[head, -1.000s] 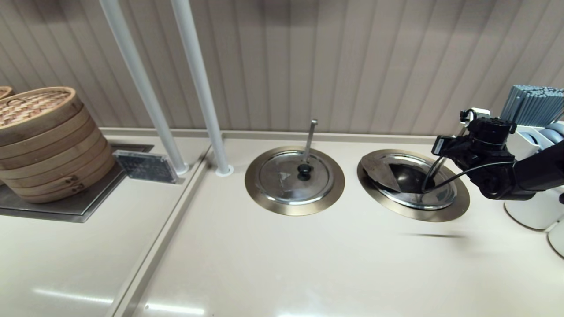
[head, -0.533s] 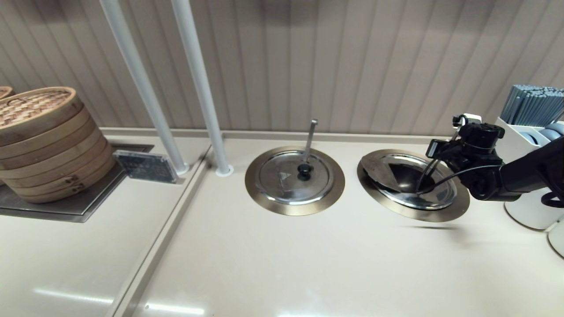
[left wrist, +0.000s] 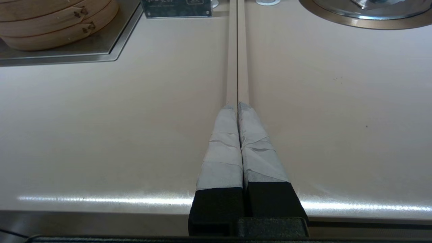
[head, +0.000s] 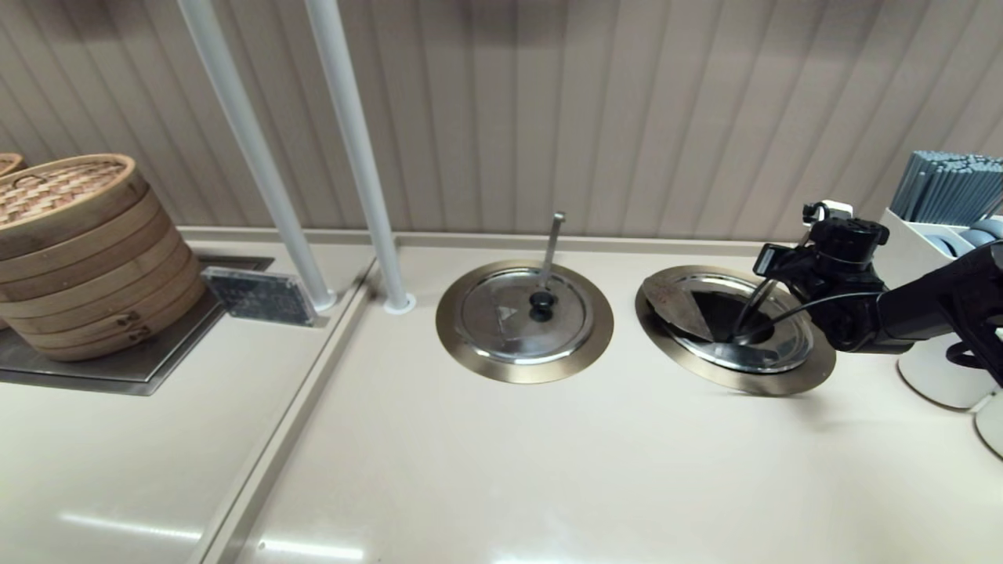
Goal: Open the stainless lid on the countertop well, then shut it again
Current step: Stir with a spoon
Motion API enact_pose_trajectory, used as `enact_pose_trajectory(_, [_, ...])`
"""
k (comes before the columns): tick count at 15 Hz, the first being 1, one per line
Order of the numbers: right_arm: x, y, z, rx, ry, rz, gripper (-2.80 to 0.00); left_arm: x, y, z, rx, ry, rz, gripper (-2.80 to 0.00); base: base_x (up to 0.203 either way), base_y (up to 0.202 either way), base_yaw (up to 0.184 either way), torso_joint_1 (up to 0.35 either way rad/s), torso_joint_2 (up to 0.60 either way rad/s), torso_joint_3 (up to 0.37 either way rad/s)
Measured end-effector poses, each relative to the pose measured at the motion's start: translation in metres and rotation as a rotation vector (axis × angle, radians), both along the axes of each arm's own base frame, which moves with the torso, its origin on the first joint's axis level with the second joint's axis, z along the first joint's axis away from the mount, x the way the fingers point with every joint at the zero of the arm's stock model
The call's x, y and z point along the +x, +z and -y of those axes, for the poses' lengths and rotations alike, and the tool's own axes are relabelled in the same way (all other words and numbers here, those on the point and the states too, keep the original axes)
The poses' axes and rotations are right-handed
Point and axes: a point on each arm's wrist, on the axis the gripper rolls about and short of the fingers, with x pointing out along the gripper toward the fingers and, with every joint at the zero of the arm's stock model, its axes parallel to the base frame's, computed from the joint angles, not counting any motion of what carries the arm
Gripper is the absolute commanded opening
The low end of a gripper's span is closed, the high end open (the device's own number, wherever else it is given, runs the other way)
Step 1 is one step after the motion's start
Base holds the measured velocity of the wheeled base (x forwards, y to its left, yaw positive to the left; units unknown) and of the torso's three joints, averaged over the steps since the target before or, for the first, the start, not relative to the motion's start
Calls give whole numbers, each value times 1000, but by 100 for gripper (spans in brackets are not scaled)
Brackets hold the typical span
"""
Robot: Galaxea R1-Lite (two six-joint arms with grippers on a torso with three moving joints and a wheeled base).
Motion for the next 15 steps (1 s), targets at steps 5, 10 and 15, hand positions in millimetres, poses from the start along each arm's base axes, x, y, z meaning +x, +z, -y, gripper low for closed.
enact_pose_trajectory(5, [6, 2, 0, 10, -1, 29, -280, 0, 0, 0, 0, 0, 0, -280, 0, 0, 0, 0, 0, 0])
enact_pose_trajectory(10, [10, -2, 1, 14, -5, 31, -280, 0, 0, 0, 0, 0, -1, -280, 0, 0, 0, 0, 0, 0])
enact_pose_trajectory(15, [10, -2, 1, 12, -21, 37, -280, 0, 0, 0, 0, 0, 0, -280, 0, 0, 0, 0, 0, 0])
